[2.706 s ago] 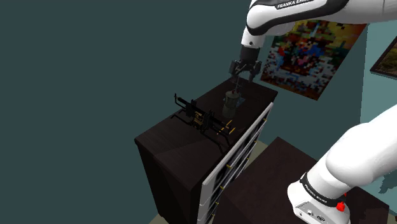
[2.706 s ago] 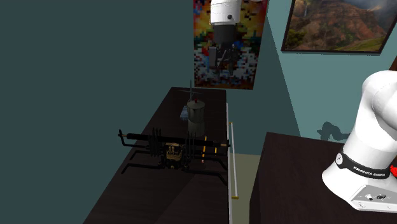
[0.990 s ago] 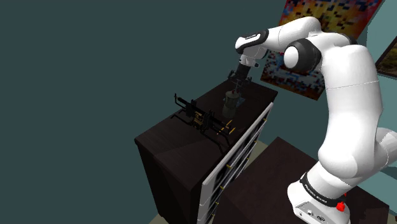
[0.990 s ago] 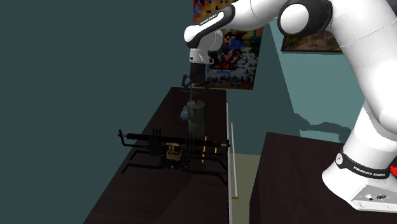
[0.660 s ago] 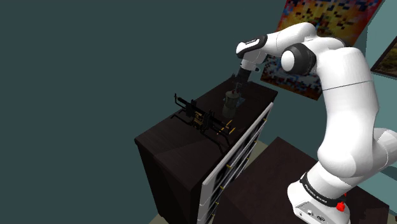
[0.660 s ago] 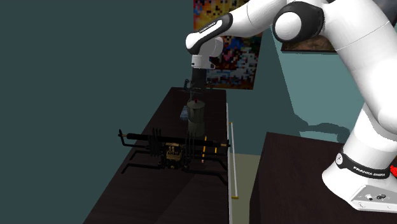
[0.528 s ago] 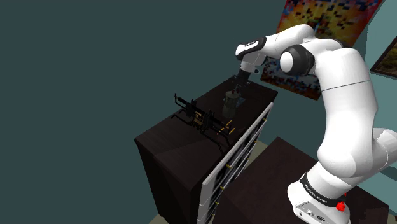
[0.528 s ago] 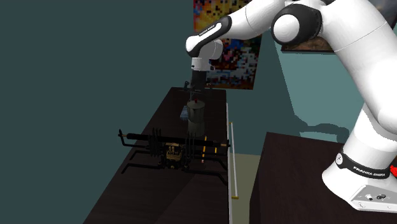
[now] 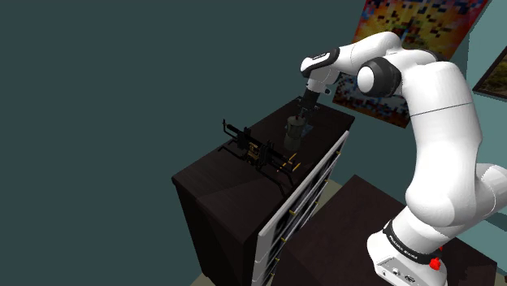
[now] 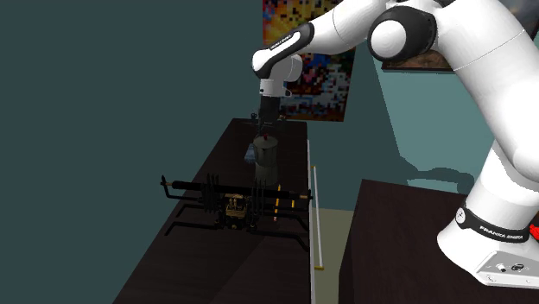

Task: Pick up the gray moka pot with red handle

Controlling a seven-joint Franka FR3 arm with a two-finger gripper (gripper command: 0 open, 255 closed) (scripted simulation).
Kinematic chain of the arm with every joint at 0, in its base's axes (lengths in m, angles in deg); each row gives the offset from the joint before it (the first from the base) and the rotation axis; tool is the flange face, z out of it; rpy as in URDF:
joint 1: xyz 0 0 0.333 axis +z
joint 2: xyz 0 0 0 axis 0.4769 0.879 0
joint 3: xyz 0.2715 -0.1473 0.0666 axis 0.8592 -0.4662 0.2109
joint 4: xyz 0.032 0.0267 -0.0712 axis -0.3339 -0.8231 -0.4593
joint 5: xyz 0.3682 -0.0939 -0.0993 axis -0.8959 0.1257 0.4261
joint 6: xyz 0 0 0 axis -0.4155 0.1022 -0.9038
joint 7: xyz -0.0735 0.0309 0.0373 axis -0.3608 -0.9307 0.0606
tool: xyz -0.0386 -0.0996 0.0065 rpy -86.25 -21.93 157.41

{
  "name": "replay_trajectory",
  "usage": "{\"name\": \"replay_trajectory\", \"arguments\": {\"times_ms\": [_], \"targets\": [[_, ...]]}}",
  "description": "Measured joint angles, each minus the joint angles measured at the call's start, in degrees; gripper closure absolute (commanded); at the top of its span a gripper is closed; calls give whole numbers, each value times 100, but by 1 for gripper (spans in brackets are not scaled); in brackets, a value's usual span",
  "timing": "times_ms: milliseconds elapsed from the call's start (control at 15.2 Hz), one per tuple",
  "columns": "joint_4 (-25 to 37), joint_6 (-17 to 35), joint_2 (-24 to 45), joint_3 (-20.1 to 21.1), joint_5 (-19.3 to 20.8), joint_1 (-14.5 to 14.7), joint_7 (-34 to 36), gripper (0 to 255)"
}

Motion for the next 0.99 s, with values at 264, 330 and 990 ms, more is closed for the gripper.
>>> {"name": "replay_trajectory", "arguments": {"times_ms": [264,330,990], "targets": [[67,-46,32,1,7,-1,27,255],[-4,3,-6,-3,1,4,10,255],[76,-451,-287,-49,95,4,134,255]]}}
